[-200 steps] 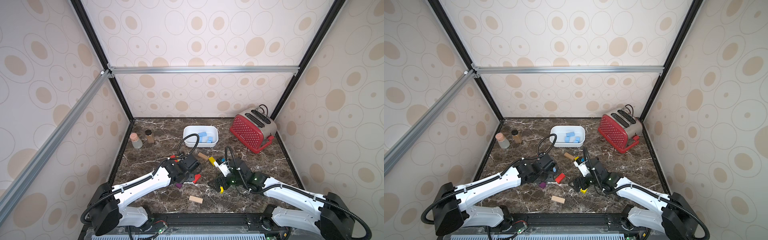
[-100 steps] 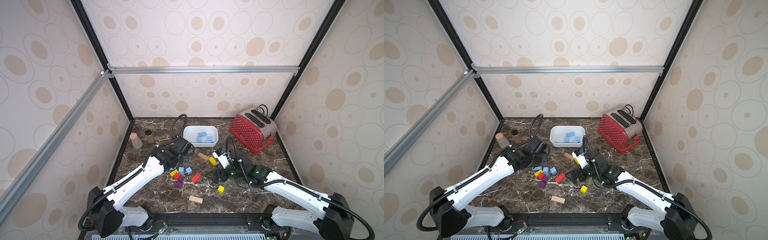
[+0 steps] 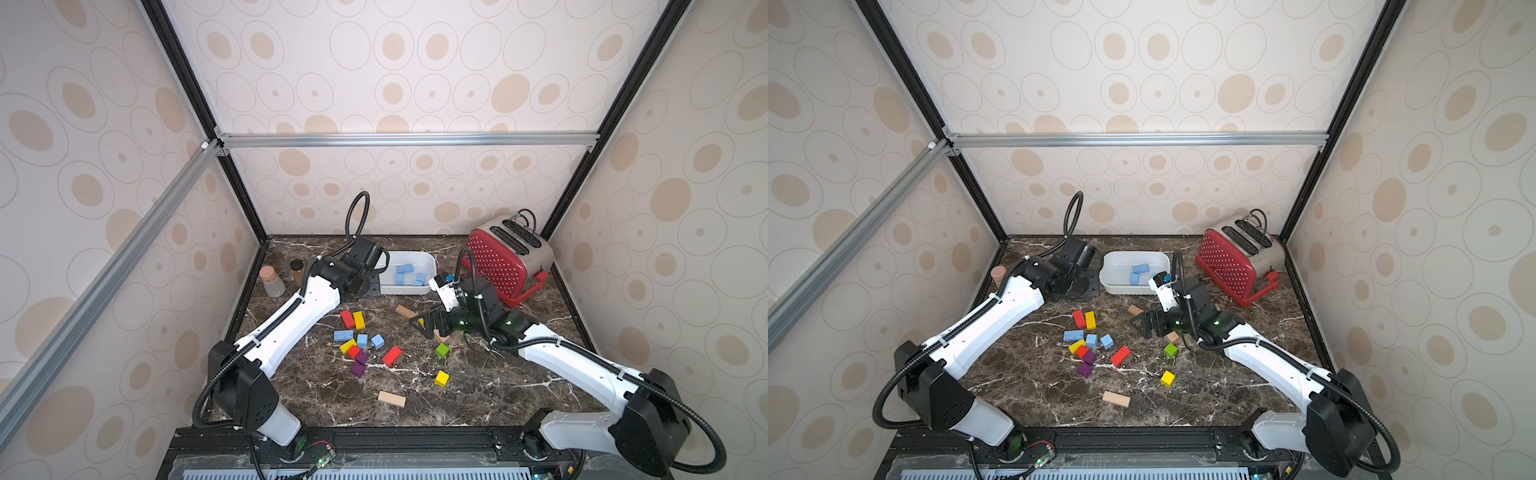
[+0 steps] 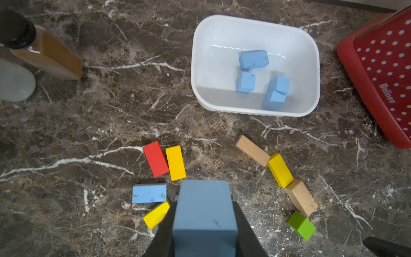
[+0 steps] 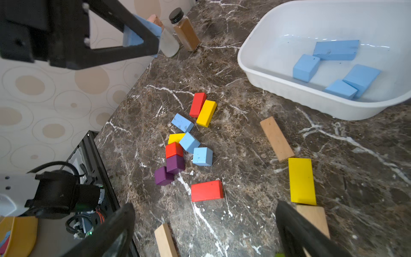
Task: Pick out the blue building blocks
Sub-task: Place the building block in the storage box.
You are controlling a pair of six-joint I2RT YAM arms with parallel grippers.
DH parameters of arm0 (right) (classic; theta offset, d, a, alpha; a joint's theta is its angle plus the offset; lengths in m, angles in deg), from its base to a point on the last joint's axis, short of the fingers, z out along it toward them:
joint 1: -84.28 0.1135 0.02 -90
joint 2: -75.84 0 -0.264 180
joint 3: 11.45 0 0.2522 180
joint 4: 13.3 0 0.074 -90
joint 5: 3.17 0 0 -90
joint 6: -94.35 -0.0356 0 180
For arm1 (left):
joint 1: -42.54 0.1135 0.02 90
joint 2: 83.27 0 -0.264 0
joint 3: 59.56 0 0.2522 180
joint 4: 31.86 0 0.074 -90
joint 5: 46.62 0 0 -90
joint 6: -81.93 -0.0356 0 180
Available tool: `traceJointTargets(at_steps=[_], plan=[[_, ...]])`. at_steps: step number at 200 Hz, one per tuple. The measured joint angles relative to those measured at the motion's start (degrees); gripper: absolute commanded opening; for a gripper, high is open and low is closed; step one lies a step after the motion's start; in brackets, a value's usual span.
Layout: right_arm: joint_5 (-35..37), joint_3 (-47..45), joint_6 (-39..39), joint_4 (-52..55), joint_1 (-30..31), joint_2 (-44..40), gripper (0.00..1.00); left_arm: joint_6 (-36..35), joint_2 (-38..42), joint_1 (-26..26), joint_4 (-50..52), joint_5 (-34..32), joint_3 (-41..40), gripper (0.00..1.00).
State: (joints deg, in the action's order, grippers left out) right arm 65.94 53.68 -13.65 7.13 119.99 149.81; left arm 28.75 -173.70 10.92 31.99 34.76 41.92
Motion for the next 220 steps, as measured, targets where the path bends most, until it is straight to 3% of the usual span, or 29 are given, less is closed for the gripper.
traceJointTargets(at_steps=[85,220], plan=[[-2.5,8.0,-1.6,-2.9,-5.9,12.2,1.0,-7.1,-14.8,3.0,0.0,2.0,14.0,0.19],[-4.7,11.8,-2.1,-6.8,-9.3,18.3,1.0,-16.3,-38.3,6.0,0.1,3.7,35.5,0.21]])
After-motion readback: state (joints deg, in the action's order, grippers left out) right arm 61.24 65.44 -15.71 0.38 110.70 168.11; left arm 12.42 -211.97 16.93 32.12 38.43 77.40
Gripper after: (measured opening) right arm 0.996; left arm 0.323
